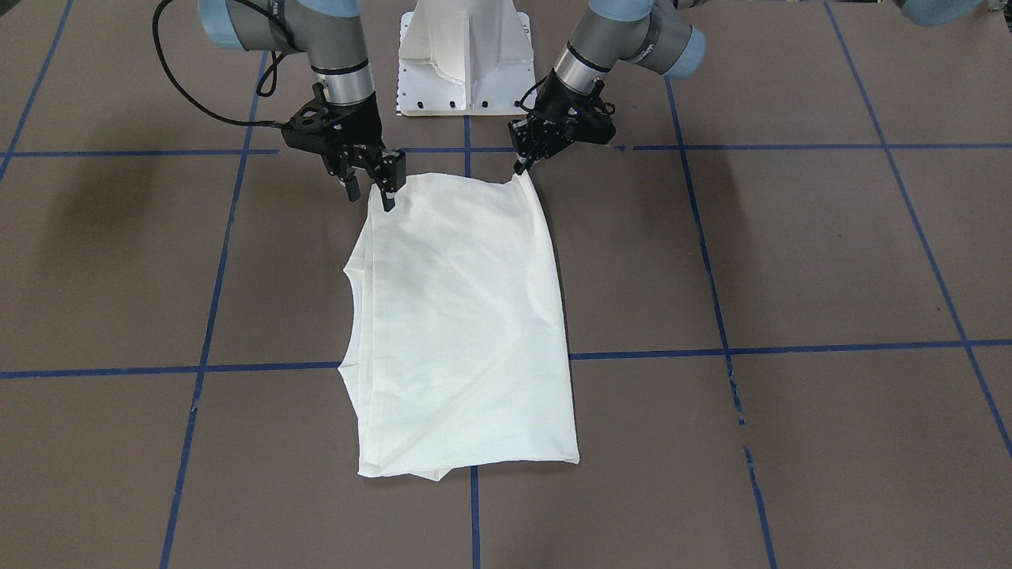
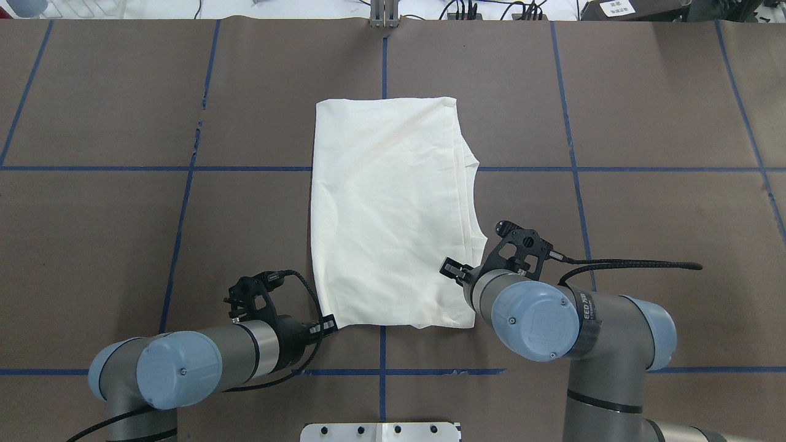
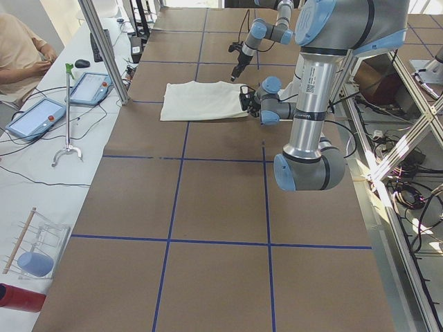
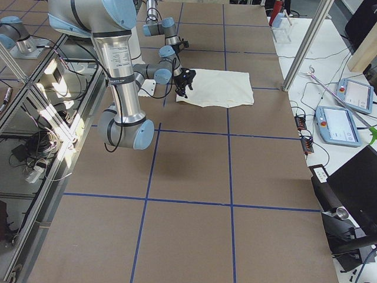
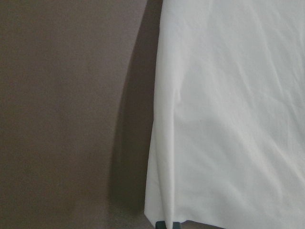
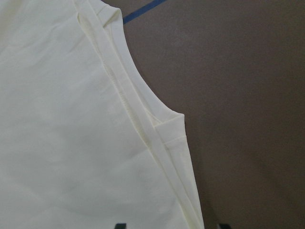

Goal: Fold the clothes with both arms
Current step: 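Lower both grippers and grasp the near corners of the folded shirt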

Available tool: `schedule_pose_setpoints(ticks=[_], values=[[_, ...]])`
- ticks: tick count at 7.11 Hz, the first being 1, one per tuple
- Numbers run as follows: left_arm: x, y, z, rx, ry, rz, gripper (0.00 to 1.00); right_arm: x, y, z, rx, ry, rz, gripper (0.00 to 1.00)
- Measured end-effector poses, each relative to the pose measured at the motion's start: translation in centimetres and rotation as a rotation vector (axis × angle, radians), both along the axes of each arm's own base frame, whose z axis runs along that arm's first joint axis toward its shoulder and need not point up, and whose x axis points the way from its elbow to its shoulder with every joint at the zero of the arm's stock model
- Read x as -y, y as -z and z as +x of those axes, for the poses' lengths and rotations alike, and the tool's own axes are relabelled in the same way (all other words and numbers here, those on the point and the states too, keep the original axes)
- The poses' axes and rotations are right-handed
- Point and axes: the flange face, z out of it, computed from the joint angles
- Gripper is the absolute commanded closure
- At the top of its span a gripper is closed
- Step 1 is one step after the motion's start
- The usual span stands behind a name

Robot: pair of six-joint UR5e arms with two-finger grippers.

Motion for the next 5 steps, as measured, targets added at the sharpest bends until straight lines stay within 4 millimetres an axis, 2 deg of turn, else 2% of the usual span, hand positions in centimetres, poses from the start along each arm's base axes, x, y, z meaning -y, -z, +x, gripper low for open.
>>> schedule_pose_setpoints(ticks=[3,5], values=[[0.0,0.3,0.0,-0.006,-0.001,0.002,1.0,0.2,-2.3,-1.7,-0.061,-0.012,0.007,0.34],[0.1,0.3,-0.1,-0.007,-0.002,0.002,1.0,0.1,-2.4,-1.9,-0.062,-0.017,0.011,0.47]])
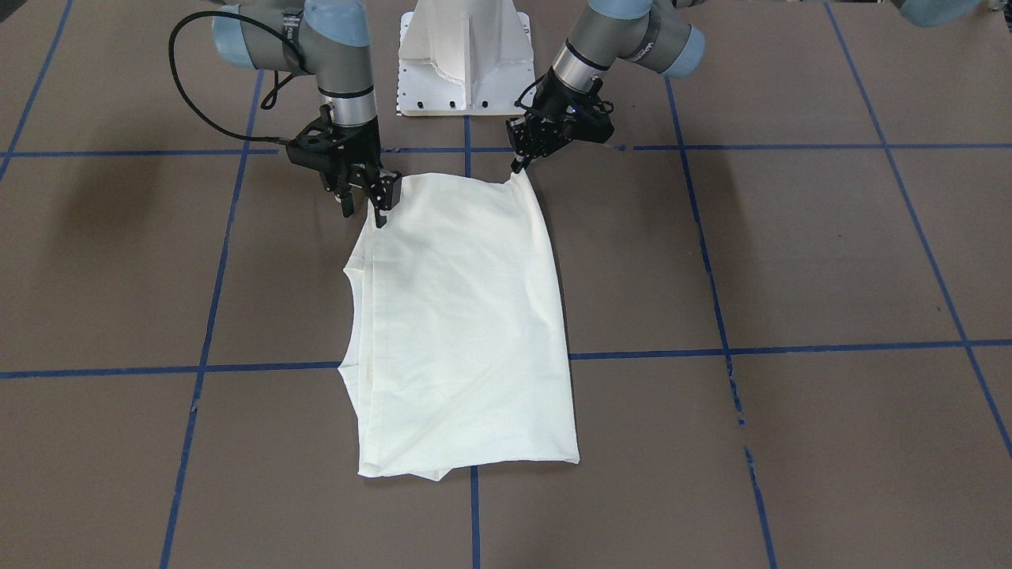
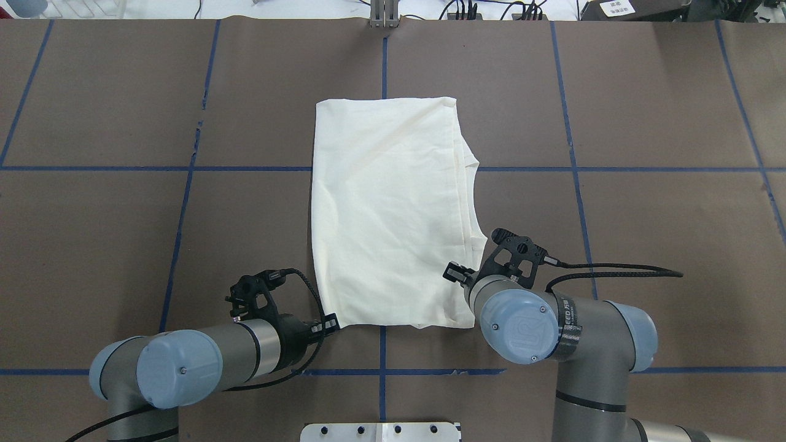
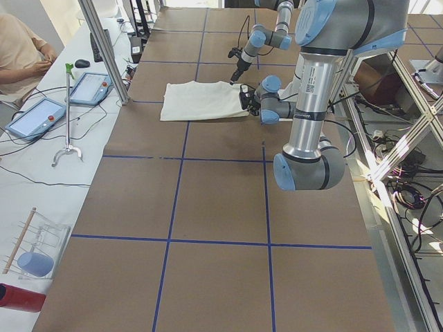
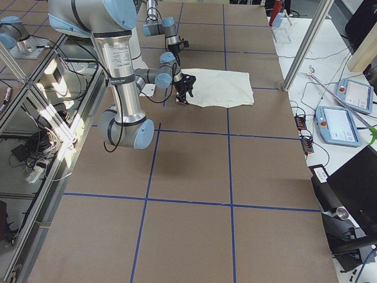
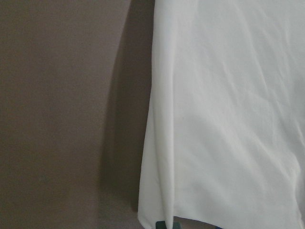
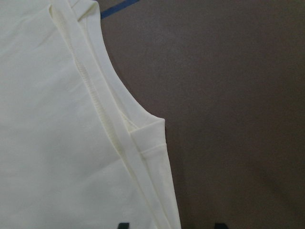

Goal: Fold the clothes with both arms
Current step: 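Lower both grippers and grasp the near corners of the folded shirt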

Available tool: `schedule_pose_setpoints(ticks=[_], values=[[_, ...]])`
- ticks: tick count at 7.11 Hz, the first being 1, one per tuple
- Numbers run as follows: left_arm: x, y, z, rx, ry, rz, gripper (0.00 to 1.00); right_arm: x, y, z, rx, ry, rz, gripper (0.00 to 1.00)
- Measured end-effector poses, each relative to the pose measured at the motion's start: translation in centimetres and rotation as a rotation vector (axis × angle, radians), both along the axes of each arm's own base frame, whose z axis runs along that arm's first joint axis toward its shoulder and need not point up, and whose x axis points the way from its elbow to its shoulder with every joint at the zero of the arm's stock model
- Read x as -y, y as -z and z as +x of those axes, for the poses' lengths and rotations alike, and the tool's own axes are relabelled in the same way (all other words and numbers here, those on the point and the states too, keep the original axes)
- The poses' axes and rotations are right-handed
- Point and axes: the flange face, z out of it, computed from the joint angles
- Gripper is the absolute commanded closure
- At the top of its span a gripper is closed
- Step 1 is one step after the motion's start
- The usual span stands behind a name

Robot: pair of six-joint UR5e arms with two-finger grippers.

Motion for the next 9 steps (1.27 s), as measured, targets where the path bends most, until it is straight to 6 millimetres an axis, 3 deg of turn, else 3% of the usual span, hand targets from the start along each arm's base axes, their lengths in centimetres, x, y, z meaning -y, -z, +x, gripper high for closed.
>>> schedule_pose_setpoints(ticks=[3,4,5,6,8,9], values=[[0.1,0.3,-0.2,-0.006,0.001,0.001,1.0,0.1,0.4,-1.2,0.005,-0.004,0.005,0.48],[0.1,0.4,-0.4,-0.01,0.002,0.001,1.0,0.0,0.4,-1.5,0.003,-0.004,0.007,0.57],[0.1,0.5,-0.5,-0.011,0.002,0.002,1.0,-0.1,0.4,-1.6,0.001,-0.004,0.011,0.72],[0.1,0.5,-0.5,-0.011,0.002,0.002,1.0,-0.2,0.4,-1.7,-0.001,-0.005,0.013,0.69],[0.1,0.4,-0.5,-0.011,0.002,0.002,1.0,-0.2,0.0,-1.6,-0.013,-0.005,0.018,0.54],[0.1,0.5,-0.5,-0.012,0.002,0.002,1.0,-0.2,-0.1,-1.5,-0.018,-0.005,0.021,0.53]])
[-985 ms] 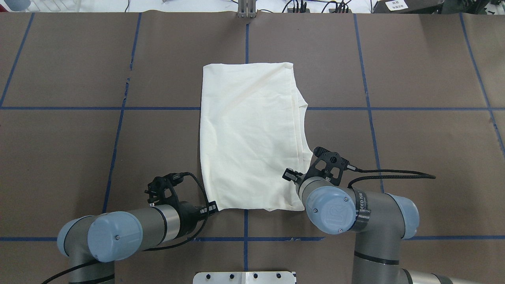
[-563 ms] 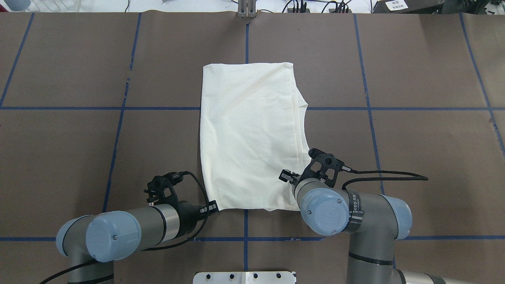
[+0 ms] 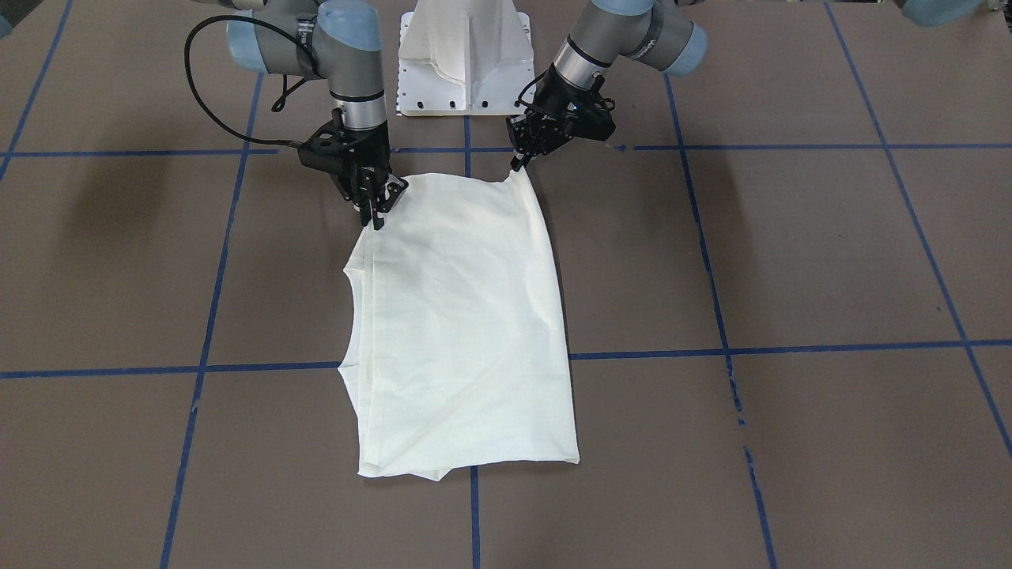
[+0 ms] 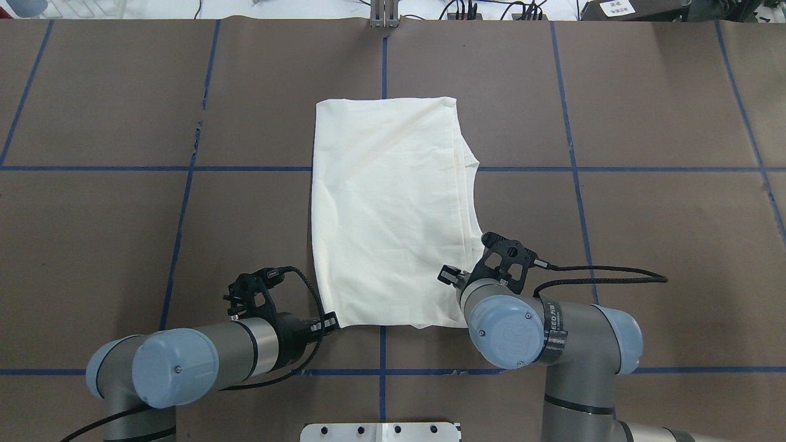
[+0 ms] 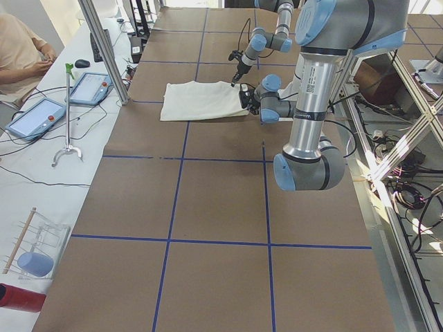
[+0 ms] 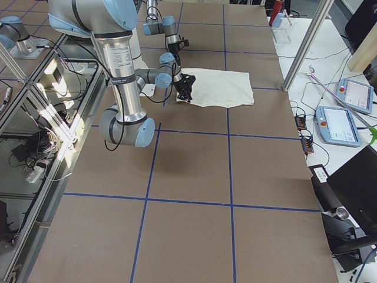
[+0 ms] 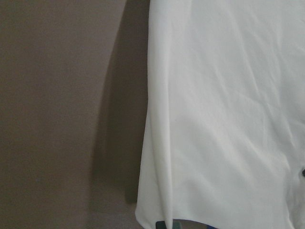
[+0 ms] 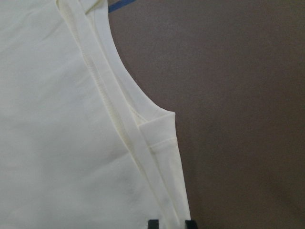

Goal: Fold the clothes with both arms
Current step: 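Lower both grippers and grasp the near corners of the folded shirt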

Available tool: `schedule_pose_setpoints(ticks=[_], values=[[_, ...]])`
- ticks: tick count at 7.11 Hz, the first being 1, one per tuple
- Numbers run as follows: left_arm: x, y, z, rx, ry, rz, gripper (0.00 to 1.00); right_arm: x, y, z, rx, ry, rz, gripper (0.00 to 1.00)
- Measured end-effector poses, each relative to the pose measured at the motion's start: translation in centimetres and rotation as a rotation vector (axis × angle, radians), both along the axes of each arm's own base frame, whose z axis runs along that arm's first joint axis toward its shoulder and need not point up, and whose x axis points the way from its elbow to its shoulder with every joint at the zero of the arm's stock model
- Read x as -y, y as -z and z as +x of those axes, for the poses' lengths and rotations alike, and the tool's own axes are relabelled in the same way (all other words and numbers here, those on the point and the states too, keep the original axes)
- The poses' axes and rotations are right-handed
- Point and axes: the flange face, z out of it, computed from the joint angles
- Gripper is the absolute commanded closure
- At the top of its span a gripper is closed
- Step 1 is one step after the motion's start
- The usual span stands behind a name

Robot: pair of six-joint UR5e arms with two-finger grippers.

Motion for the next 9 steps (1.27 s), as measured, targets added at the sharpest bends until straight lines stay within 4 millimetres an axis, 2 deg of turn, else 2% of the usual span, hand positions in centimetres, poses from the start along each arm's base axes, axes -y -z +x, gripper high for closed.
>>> schedule_pose_setpoints(ticks=[4,6,7,8,9], values=[[0.0,0.09,-0.04,-0.002,0.001,0.001,1.0,-0.19,-0.15,-0.2,-0.006,0.001,0.003,0.57],[0.05,0.11,-0.08,-0.002,0.002,0.001,1.0,-0.36,-0.22,-0.33,-0.007,0.003,0.003,0.65],[0.1,0.16,-0.13,-0.003,0.003,0.001,1.0,-0.47,-0.2,-0.41,-0.008,0.003,0.006,0.94],[0.12,0.23,-0.2,-0.005,0.004,0.001,1.0,-0.54,-0.11,-0.47,-0.007,0.001,0.009,1.0],[0.12,0.29,-0.28,-0.006,0.004,0.002,1.0,-0.54,0.05,-0.51,-0.003,-0.003,0.01,1.0]])
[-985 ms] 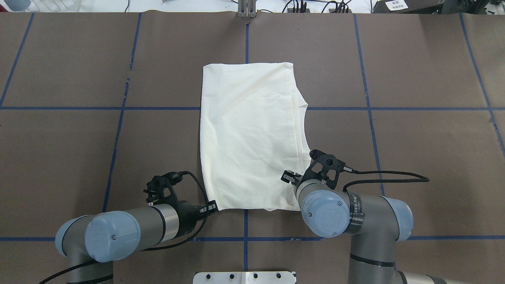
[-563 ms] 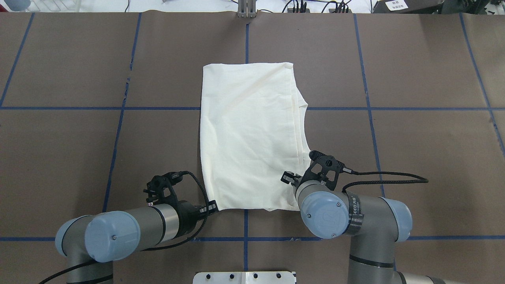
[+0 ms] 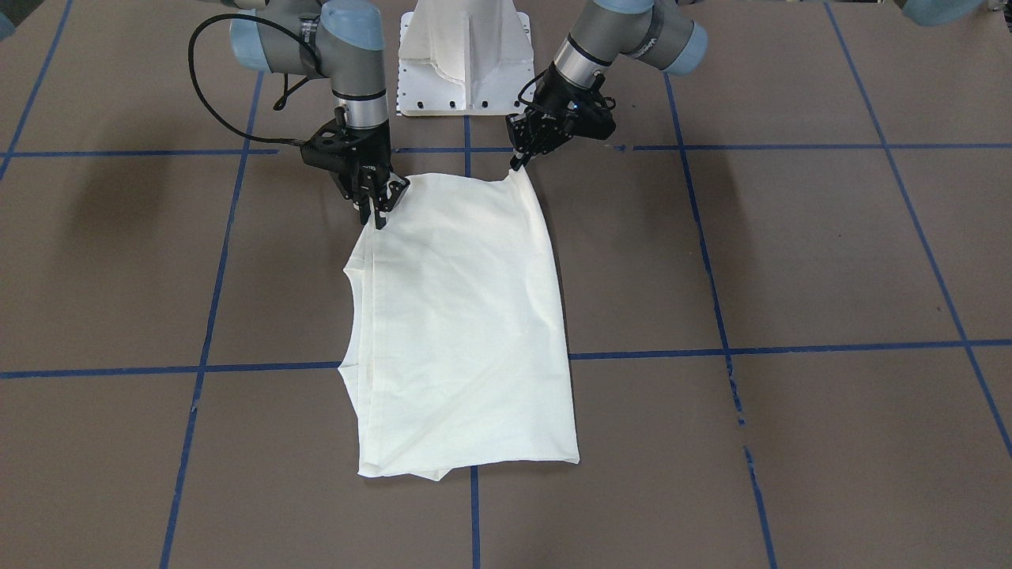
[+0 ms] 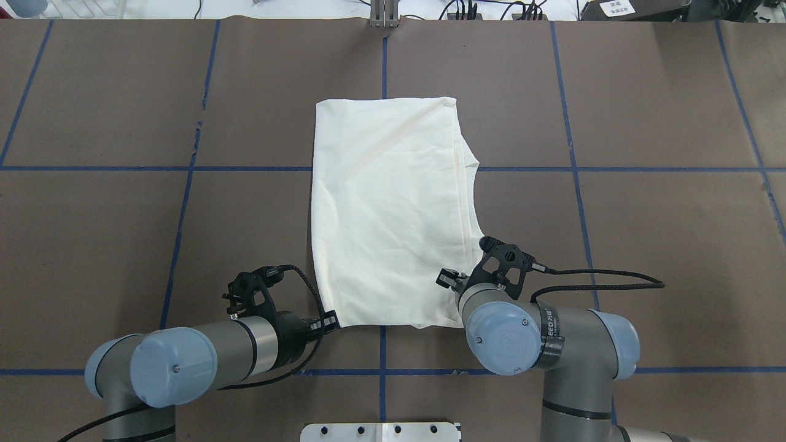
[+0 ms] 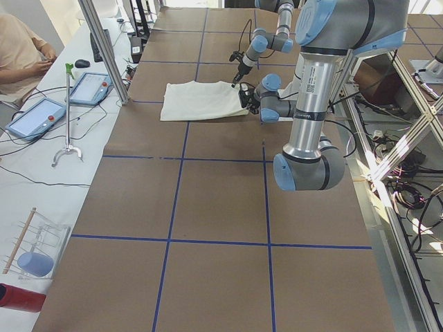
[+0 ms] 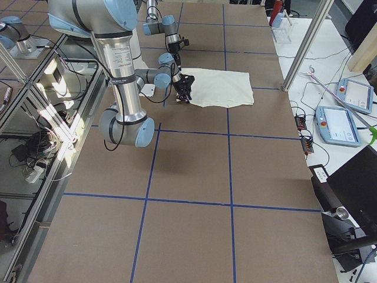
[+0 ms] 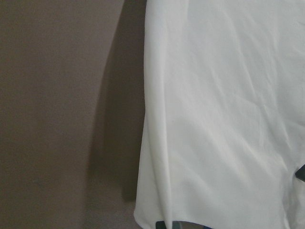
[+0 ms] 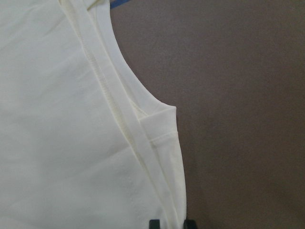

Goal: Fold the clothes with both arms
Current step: 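Lower both grippers and grasp the near corners of the folded shirt, then lift both near corners and fold them away from the robot over the shirt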

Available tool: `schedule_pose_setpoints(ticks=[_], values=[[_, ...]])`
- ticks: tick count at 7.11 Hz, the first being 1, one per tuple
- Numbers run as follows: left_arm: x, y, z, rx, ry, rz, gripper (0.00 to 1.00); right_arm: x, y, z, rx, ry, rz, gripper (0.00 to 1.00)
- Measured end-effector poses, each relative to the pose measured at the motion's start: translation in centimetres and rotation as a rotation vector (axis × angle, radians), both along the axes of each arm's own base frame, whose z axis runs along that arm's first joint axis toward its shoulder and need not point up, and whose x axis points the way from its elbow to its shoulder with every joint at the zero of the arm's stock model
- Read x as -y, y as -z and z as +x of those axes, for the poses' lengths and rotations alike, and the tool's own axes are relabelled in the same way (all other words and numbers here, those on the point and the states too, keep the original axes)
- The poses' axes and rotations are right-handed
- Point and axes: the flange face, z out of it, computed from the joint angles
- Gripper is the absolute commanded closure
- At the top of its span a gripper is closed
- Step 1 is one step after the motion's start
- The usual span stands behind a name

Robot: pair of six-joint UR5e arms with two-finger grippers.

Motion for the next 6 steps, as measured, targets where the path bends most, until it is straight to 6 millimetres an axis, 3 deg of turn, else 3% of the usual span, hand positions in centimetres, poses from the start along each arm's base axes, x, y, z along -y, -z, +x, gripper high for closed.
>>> schedule_pose_setpoints(ticks=[3,5,6], values=[[-0.1,1.1,-1.0,-0.008,-0.006,0.003,1.0,0.1,1.4,0.8,0.03,-0.005,0.005,1.0],[-0.9,5.2,-4.7,-0.006,-0.029,0.005,1.0,-0.6,3.7,3.7,0.074,-0.001,0.012,1.0],[-1.5,7.7,-7.2,-0.003,-0.034,0.004,1.0,-2.0,5.6,5.9,0.087,0.012,0.005,1.0]])
